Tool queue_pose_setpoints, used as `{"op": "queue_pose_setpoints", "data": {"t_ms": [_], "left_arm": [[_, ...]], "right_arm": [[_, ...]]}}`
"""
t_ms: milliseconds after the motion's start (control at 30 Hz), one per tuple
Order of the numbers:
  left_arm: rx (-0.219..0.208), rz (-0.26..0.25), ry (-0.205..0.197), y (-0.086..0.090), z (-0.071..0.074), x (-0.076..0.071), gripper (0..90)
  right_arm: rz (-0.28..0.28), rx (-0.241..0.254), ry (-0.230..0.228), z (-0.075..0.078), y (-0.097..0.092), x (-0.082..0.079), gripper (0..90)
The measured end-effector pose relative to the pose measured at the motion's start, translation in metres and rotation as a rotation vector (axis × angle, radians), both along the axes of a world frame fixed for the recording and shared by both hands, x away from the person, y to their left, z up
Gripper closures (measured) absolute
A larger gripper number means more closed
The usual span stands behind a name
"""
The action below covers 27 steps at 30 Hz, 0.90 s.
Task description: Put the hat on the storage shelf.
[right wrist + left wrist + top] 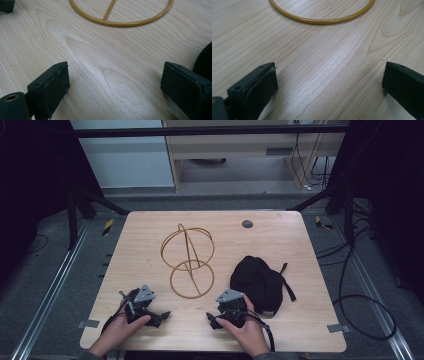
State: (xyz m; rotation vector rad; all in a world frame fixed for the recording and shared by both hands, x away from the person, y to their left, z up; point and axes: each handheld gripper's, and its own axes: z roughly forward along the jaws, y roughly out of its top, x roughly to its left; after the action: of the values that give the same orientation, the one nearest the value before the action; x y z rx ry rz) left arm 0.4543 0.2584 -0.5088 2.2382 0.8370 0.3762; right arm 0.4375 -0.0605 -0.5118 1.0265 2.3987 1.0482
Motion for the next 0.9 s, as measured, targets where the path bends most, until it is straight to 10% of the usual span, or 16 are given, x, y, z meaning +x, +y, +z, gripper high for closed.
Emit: {"op": "queue_pose_setpoints", "data": {"t_ms": [567, 767, 900], "left_arm": [[-0.005, 0.005, 0.0, 0.0, 0.0, -0.001, 0.0], [-0.007, 0.005, 0.0, 0.0, 0.0, -0.001, 0.0], [-0.005, 0.003, 0.001, 0.0, 0.0, -0.001, 0.0]], "right_arm": [[-0.008, 0.03, -0.041, 0.007, 0.0, -0.008, 8.5], [0.0, 0.045, -0.116, 0.031, -0.005, -0.016, 8.6], [-0.002, -0.028, -0.154, 0.066, -0.019, -0.02, 8.8]]}}
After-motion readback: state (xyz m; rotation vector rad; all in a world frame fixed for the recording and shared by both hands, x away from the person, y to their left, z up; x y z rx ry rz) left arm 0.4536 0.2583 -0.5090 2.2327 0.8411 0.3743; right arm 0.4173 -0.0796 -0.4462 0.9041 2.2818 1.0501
